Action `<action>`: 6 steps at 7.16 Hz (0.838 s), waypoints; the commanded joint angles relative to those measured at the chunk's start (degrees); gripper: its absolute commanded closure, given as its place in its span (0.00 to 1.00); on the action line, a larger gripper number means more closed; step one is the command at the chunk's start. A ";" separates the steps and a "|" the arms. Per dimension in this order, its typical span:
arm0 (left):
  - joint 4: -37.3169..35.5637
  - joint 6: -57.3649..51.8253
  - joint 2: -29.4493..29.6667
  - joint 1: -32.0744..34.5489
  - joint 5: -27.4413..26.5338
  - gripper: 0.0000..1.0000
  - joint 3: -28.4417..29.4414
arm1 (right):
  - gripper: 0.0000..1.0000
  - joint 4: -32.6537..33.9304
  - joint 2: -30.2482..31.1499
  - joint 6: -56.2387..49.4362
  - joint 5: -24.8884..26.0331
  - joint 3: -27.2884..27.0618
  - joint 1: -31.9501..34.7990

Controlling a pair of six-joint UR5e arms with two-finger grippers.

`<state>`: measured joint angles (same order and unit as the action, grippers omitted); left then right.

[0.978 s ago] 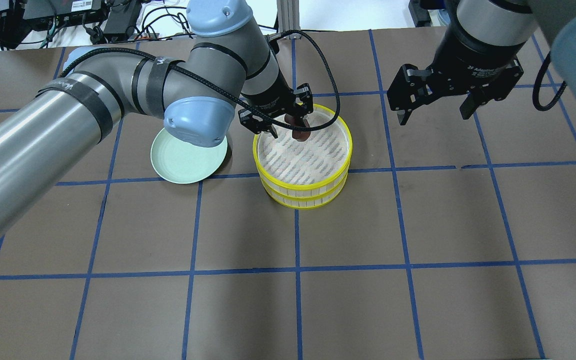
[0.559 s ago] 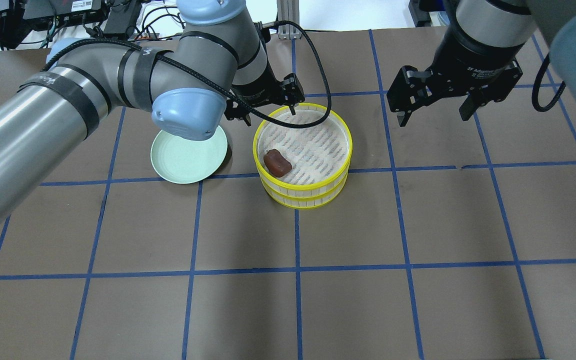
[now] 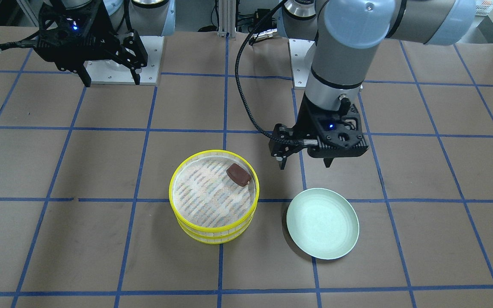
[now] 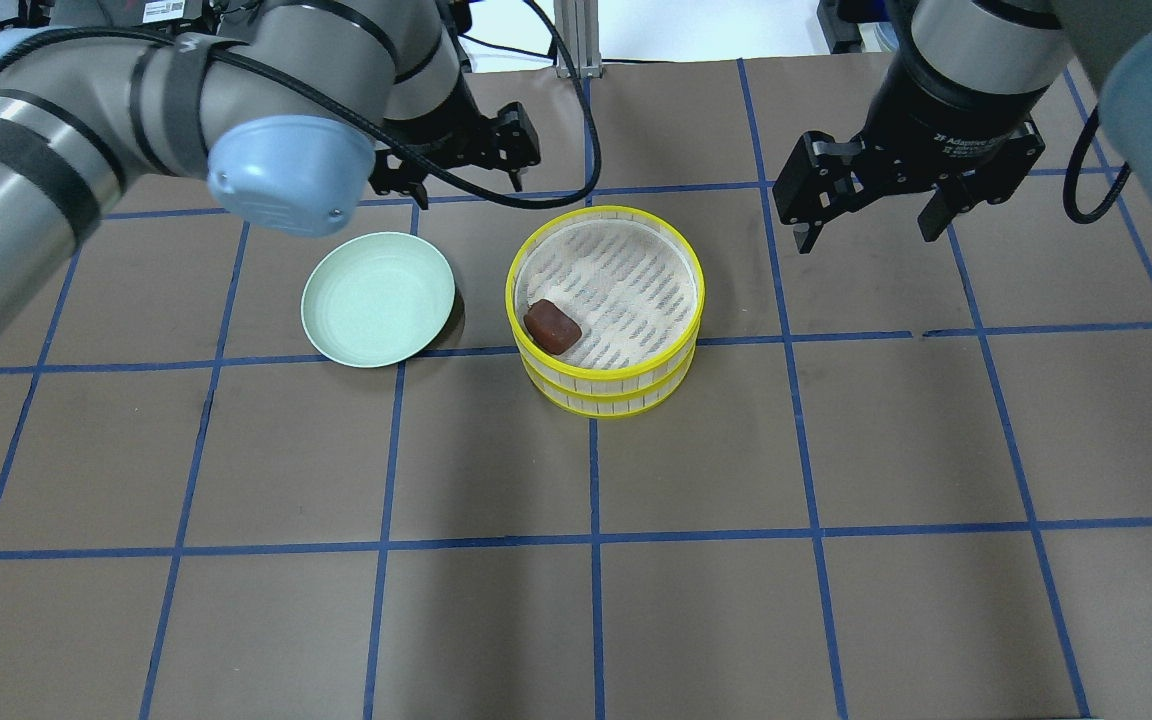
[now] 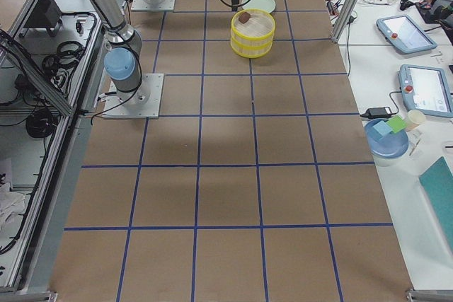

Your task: Place buns in different layers of steamer

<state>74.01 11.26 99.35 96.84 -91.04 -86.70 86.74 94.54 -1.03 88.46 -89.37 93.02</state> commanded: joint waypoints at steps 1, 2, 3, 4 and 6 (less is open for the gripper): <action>6.47 -2.30 -4.76 -3.49 -1.68 0.00 -0.40 | 0.00 0.10 0.03 -0.12 0.04 0.07 0.06; 8.76 -2.30 -6.95 -3.85 -2.90 0.00 -0.84 | 0.00 0.10 0.03 -0.12 0.04 -0.01 0.06; 9.91 -4.82 -8.19 -4.38 -3.87 0.00 -1.97 | 0.00 0.36 -0.15 -0.12 0.13 0.07 0.06; 9.58 -8.67 -9.34 -4.38 -3.88 0.00 -3.37 | 0.00 0.53 -0.15 -0.12 0.13 -0.01 0.06; 10.36 -8.19 -11.27 -3.94 -3.10 0.00 -5.22 | 0.00 0.71 -0.15 -0.12 0.04 0.08 0.06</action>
<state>83.94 3.24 89.31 92.76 -94.74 -90.58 87.33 94.37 -1.14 88.53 -89.32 93.08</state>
